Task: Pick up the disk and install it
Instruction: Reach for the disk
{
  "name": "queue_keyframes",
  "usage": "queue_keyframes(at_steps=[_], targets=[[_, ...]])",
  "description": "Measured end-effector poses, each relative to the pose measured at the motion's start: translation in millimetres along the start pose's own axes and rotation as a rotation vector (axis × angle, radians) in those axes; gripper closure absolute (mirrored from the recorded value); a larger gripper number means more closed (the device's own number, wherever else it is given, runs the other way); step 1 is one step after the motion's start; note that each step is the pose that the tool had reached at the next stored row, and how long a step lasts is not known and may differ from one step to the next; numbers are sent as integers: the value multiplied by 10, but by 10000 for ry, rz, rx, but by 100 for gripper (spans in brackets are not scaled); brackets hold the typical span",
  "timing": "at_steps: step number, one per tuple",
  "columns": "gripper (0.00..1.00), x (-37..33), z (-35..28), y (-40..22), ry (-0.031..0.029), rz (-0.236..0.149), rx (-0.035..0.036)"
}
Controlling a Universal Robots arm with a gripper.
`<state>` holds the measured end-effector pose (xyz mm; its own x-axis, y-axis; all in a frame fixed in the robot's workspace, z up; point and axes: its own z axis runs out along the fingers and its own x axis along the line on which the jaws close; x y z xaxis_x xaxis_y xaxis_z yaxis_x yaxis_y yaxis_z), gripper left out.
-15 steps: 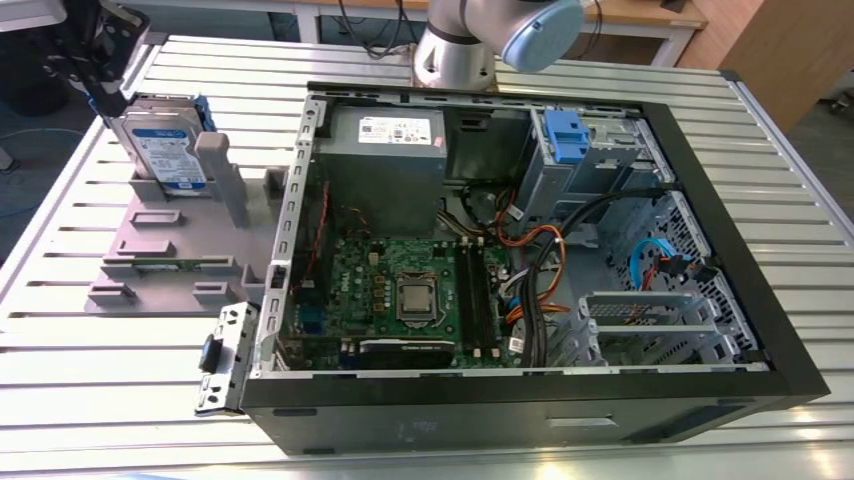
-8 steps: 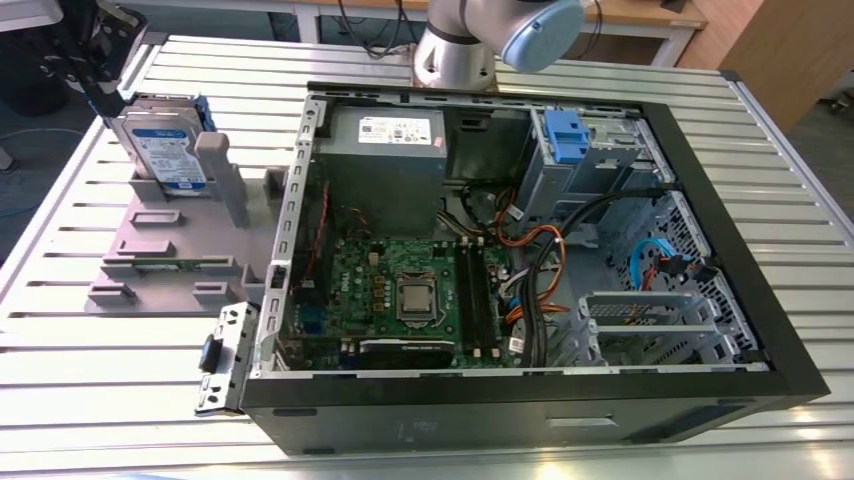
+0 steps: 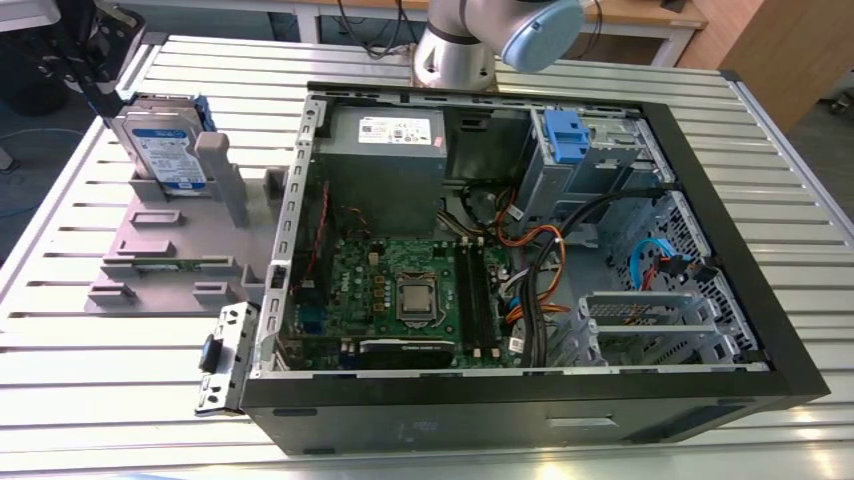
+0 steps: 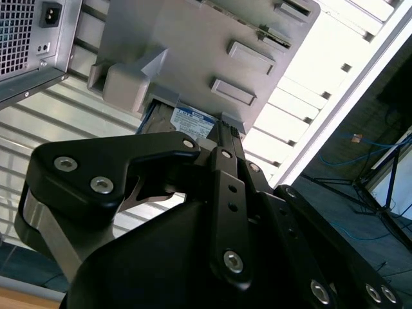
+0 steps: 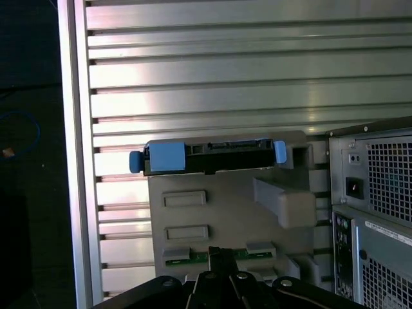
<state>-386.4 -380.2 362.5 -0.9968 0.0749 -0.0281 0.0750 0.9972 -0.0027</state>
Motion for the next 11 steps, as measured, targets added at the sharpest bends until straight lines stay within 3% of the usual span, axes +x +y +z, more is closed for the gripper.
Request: queue_keyframes(at_steps=[11], targets=[[89,27,5,-2,0,0,0]])
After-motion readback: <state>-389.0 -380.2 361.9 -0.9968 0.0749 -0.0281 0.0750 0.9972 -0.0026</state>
